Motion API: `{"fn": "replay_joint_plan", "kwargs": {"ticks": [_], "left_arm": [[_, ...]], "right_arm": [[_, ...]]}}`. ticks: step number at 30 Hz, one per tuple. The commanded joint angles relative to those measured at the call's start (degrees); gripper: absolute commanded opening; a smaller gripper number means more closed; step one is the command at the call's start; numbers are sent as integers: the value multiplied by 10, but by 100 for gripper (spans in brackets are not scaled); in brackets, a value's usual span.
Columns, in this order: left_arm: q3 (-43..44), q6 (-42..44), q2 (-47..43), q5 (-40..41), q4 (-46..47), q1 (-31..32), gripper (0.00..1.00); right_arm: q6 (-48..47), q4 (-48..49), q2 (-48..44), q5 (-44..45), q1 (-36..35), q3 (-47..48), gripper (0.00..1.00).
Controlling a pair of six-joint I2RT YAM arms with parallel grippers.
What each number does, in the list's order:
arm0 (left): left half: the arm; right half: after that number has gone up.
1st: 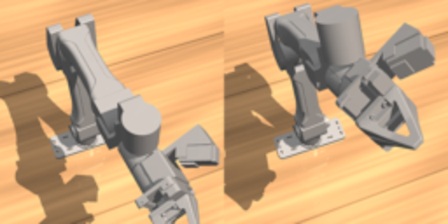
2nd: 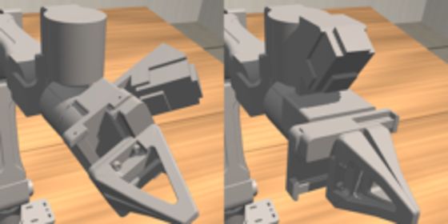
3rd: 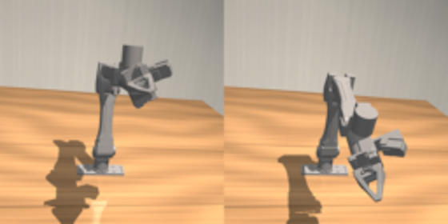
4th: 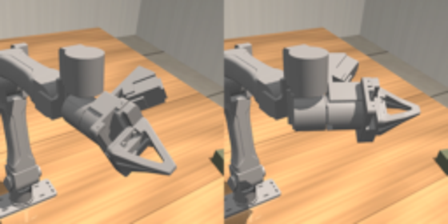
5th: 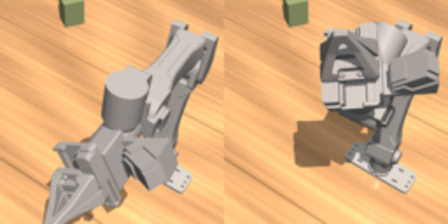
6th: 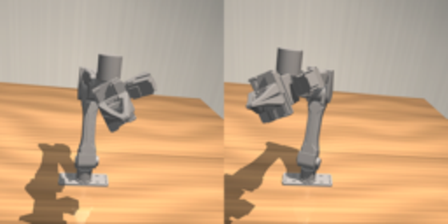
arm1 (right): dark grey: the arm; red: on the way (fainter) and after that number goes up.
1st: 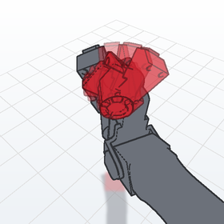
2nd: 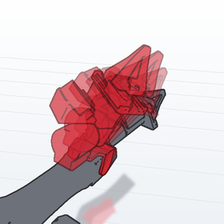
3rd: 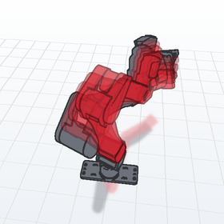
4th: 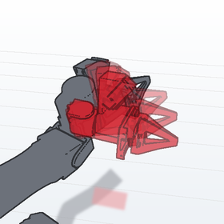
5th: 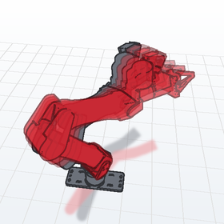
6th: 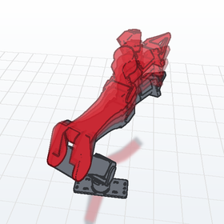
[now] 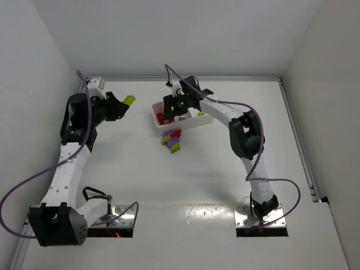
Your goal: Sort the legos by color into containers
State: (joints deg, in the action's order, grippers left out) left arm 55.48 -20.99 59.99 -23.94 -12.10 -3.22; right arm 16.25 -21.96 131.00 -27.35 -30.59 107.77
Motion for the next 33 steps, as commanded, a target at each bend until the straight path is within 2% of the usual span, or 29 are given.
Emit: {"fn": "replay_joint_plan", "kwargs": {"ticks": [1, 5, 8, 12, 13, 14, 16, 18, 21, 22, 23, 24, 26, 31, 33], "left_arm": [[26, 3, 8, 6, 1, -4, 5], [31, 3, 37, 6, 15, 8, 5], [44, 3, 67, 0, 39, 44, 5], [86, 3, 133, 9, 72, 117, 5], [98, 3, 151, 16, 78, 131, 5], [112, 8, 170, 16, 78, 145, 5], [162, 8, 236, 22, 78, 183, 5], [222, 8, 283, 29, 78, 217, 5], [297, 13, 387, 49, 52, 247, 5], [352, 13, 415, 56, 40, 261, 5], [383, 13, 471, 61, 17, 267, 5], [411, 7, 497, 67, 6, 272, 5], [485, 13, 554, 81, -6, 288, 5], [613, 38, 631, 103, -48, 320, 5], [637, 45, 650, 103, -59, 325, 5]], "right_arm": [[-18, 0, 1, 26, -3, 34, 68], [-18, 0, -21, 38, -3, 34, 81], [-24, 12, -57, 38, 7, 29, 84], [-31, 33, -192, 84, 32, -30, 86], [-38, 33, -216, 98, 39, -39, 89], [-38, 33, -238, 141, 40, -61, 89], [-45, 21, -305, 192, 54, -89, 89], [-73, 3, -347, 202, 70, -143, 89], [-118, -28, -419, 255, 89, -220, 89], [-130, -35, -437, 274, 104, -252, 89], [-137, -51, -454, 274, 114, -267, 90], [-145, -57, -484, 286, 120, -281, 93], [-156, -63, -514, 328, 141, -321, 93], [-170, -82, -569, 356, 167, -376, 94], [-170, -87, -575, 361, 175, -383, 96]]}}
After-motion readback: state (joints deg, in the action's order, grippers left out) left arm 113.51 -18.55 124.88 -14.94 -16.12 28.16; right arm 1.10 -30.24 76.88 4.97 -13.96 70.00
